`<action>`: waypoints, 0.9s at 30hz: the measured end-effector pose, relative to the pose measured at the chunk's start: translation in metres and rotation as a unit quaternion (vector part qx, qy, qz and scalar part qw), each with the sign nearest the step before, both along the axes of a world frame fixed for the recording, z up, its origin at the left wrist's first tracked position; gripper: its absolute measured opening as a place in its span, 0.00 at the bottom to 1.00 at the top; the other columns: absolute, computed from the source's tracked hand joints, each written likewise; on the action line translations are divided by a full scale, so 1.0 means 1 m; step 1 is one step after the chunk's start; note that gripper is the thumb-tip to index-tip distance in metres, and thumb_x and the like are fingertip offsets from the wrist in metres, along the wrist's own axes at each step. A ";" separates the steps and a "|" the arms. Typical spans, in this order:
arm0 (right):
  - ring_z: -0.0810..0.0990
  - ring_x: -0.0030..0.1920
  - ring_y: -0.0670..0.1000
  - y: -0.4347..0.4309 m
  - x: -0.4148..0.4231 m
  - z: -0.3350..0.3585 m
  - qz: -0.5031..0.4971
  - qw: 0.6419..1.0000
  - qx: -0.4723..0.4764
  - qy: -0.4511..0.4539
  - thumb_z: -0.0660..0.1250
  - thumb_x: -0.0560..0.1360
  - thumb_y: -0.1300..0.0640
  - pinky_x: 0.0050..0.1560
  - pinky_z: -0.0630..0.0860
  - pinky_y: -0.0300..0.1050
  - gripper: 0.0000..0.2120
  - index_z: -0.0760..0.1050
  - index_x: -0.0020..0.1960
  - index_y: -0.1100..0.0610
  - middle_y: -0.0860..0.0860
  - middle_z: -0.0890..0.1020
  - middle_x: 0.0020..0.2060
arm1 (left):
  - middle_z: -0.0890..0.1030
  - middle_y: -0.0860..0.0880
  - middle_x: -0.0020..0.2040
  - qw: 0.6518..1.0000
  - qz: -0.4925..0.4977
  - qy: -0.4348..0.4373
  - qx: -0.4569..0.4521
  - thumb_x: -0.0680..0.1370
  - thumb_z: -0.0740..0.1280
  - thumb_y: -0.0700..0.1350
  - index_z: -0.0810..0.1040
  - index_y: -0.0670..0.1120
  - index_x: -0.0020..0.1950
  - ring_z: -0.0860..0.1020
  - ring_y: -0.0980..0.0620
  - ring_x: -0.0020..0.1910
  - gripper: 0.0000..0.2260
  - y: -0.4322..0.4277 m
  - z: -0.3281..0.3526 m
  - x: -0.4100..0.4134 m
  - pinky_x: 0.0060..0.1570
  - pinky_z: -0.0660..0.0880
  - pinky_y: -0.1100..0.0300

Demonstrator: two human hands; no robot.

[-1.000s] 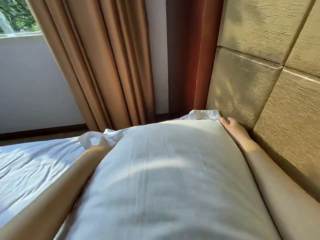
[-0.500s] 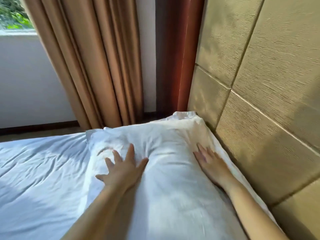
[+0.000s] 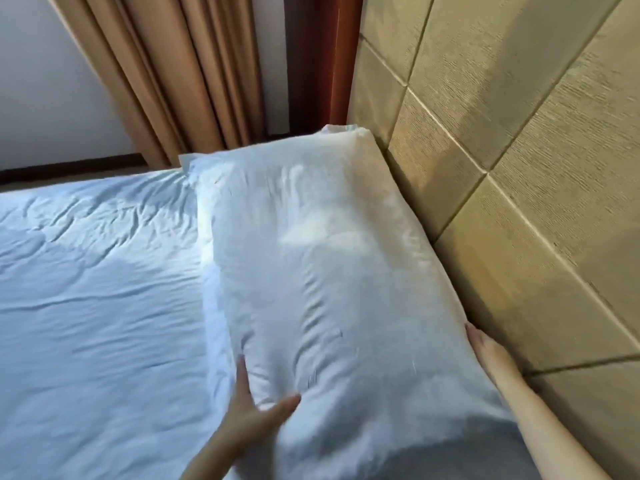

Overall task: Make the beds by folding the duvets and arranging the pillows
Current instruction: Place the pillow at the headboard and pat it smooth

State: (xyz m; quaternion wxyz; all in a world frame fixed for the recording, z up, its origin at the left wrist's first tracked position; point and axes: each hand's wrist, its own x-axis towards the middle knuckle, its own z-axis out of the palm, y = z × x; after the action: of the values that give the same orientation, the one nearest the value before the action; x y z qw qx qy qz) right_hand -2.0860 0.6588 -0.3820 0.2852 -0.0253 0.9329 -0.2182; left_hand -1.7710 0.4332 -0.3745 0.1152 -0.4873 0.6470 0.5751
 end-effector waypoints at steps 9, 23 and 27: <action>0.54 0.75 0.60 -0.089 0.077 0.086 0.233 0.924 -0.064 0.298 0.52 0.79 0.48 0.72 0.52 0.55 0.25 0.59 0.75 0.53 0.59 0.58 0.75 | 0.50 0.42 0.78 0.899 -0.037 0.169 -0.403 0.75 0.69 0.50 0.56 0.53 0.76 0.54 0.43 0.76 0.34 0.019 0.072 -0.051 0.71 0.59 0.44; 0.52 0.74 0.66 0.028 0.130 0.045 -0.071 0.965 0.239 -0.083 0.55 0.77 0.43 0.72 0.53 0.64 0.37 0.41 0.78 0.56 0.60 0.47 0.76 | 0.79 0.43 0.60 0.931 -0.318 -0.049 -0.170 0.79 0.64 0.47 0.78 0.45 0.60 0.78 0.46 0.57 0.12 0.028 0.051 0.042 0.52 0.72 0.64; 0.49 0.75 0.62 -0.006 0.133 0.078 0.022 0.970 0.101 0.221 0.60 0.77 0.56 0.73 0.49 0.60 0.31 0.51 0.76 0.56 0.59 0.47 0.76 | 0.71 0.44 0.70 0.889 -0.255 0.018 -0.380 0.79 0.63 0.51 0.66 0.49 0.73 0.70 0.44 0.68 0.23 0.012 0.080 -0.010 0.64 0.67 0.53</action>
State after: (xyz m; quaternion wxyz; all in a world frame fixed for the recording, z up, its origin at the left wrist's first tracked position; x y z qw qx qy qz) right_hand -1.9529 0.6526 -0.3039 0.0779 -0.0647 0.9892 -0.1058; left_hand -1.7806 0.4455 -0.2944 0.0520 -0.3018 0.9200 0.2444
